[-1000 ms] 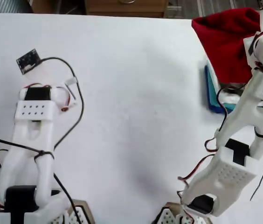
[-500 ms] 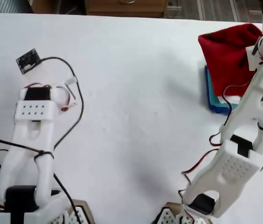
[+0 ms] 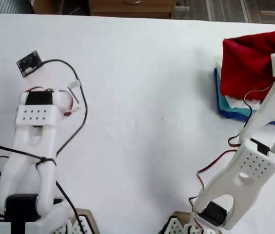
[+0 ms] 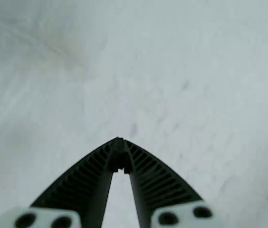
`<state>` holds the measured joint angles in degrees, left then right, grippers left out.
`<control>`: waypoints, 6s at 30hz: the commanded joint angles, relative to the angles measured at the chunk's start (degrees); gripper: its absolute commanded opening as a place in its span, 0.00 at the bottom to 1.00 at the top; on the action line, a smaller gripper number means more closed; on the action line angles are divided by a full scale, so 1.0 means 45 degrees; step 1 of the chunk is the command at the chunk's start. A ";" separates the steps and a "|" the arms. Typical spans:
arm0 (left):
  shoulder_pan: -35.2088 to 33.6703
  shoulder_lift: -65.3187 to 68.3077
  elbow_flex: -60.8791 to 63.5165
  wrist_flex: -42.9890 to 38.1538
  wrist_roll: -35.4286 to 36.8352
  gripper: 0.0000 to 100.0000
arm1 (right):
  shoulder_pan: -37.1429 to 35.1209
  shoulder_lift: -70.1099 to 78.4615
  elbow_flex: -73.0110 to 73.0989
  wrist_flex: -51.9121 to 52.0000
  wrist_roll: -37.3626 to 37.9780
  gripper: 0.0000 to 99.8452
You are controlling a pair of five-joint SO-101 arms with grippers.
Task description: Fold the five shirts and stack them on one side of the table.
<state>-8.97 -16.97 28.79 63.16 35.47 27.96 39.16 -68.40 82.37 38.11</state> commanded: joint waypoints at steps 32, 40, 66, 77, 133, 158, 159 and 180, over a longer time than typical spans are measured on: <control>-0.0078 -0.0488 -0.0068 -0.0234 -0.0020 0.03 | 0.1084 0.2022 -0.3888 -0.1690 -0.3868 0.17; -0.0078 -0.0488 -0.0049 -0.0156 -0.0020 0.03 | 0.0811 0.2100 -0.3731 -0.1690 -0.3849 0.18; -0.0078 -0.0469 -0.0029 -0.0176 -0.0020 0.03 | 0.0186 0.1104 -0.5998 0.0068 -0.6134 0.03; -0.0078 -0.0469 -0.0049 -0.0156 -0.0020 0.03 | -0.1807 0.3702 -0.4298 0.2295 -0.2833 0.02; -0.0098 -0.0410 -0.0029 0.0469 -0.0020 0.03 | 0.0127 0.5382 -0.6095 -0.5148 -0.5118 0.02; -0.0430 -0.0469 -0.0029 0.0410 -0.0020 0.03 | 0.0303 0.7160 -0.5939 -0.5656 -0.4142 0.02; -0.0567 -0.0469 -0.0029 0.0410 -0.0020 0.03 | 0.0303 0.7297 -0.5939 -0.6144 -0.4142 0.02; -0.1485 -0.0410 -0.0029 0.0313 -0.0020 0.03 | 0.0596 0.7082 -0.5919 -0.8840 -0.4161 0.02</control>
<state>-15.56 -16.97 28.97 65.45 35.47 30.24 78.02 -93.01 38.86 19.30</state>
